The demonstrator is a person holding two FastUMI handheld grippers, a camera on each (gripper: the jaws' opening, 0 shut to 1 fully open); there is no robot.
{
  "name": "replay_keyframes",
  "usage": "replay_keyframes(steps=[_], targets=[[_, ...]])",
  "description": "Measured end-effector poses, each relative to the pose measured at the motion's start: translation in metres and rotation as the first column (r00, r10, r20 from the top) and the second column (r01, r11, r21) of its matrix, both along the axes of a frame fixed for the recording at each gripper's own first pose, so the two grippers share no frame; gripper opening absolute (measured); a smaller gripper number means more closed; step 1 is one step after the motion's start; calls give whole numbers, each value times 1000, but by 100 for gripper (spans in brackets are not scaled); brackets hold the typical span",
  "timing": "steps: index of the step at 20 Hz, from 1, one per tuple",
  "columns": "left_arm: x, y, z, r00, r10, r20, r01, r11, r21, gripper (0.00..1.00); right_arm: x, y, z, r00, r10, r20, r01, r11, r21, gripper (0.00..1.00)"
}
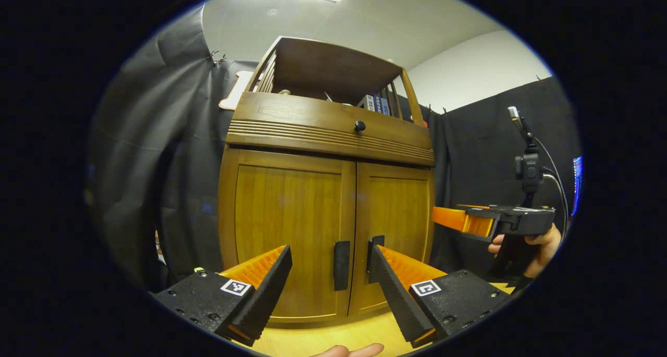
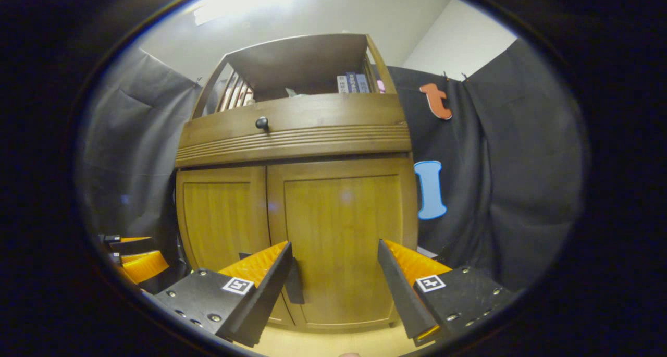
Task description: Open the right door of the double-door shoe cabinet with the right hand, and open the left door with the left hand.
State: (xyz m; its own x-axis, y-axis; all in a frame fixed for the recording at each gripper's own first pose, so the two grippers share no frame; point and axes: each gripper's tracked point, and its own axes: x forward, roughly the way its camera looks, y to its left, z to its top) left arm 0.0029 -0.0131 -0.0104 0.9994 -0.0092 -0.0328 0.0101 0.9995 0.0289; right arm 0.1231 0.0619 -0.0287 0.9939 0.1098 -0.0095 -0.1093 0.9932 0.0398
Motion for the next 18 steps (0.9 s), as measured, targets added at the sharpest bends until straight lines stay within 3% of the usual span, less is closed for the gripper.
replay_keyframes(steps=[9, 14, 15, 16, 18], targets=[[-7, -33, -7, 999, -52, -8, 52, 998, 19, 92, 57, 56, -106, 979, 60, -193, -60, 998, 6, 96], [-1, -40, -13, 997, -73, -21, 74, 997, 26, 95, 92, 71, -135, 973, 39, -229, -34, 999, 24, 96], [0, -41, -14, 997, -75, -25, 75, 997, 23, 95, 96, 71, -143, 967, 24, -252, -23, 1000, 6, 94], [2, -40, -15, 997, -71, -30, 72, 997, 21, 95, 89, 68, -138, 971, 29, -236, -30, 1000, -1, 78], [5, -36, -18, 997, -61, -36, 62, 998, 19, 95, 93, 89, -143, 969, 135, -209, -142, 990, -15, 53]])
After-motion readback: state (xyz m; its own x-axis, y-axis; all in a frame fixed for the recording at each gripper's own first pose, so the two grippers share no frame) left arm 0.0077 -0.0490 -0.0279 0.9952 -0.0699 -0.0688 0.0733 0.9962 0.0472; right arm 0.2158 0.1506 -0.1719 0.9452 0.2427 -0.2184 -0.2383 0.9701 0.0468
